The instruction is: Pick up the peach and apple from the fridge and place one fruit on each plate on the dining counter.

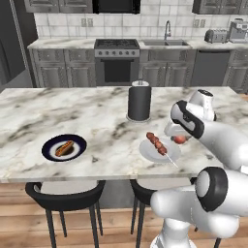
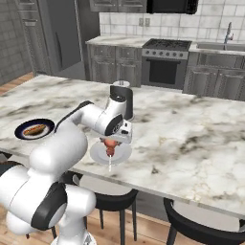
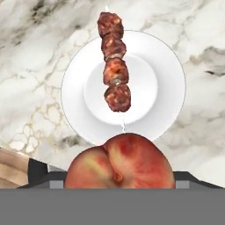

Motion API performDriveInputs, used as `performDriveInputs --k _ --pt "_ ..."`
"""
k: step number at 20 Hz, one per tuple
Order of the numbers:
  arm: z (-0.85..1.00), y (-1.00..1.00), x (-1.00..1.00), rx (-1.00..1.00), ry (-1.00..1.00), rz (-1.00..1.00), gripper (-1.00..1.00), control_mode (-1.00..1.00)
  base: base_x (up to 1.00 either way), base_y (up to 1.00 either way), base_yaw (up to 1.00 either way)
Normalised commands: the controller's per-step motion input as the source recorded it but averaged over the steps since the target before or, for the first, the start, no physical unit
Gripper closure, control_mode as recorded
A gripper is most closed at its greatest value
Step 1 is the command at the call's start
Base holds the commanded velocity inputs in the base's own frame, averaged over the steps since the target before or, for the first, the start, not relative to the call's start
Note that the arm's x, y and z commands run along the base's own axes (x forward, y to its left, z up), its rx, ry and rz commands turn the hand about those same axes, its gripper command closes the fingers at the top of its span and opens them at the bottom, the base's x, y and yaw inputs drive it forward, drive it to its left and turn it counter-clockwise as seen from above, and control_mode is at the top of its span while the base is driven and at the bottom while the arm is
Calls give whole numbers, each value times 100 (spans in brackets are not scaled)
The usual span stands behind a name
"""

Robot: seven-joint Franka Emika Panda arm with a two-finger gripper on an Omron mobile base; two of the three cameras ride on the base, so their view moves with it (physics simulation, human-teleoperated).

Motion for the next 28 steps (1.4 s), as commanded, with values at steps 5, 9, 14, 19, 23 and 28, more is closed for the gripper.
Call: performDriveInputs --k 5,9,14,19,23,28 --pt "-32 -15 53 0 7 11 100 -100 0 0 0" --pt "-34 -7 49 0 11 9 100 -100 0 0 0" --pt "-32 0 43 0 13 7 100 -100 0 0 0" --pt "-34 0 31 0 6 6 100 -100 0 0 0" --pt "-34 0 14 0 0 5 100 -100 0 0 0" --pt "-29 0 3 0 0 3 100 -100 0 0 0"
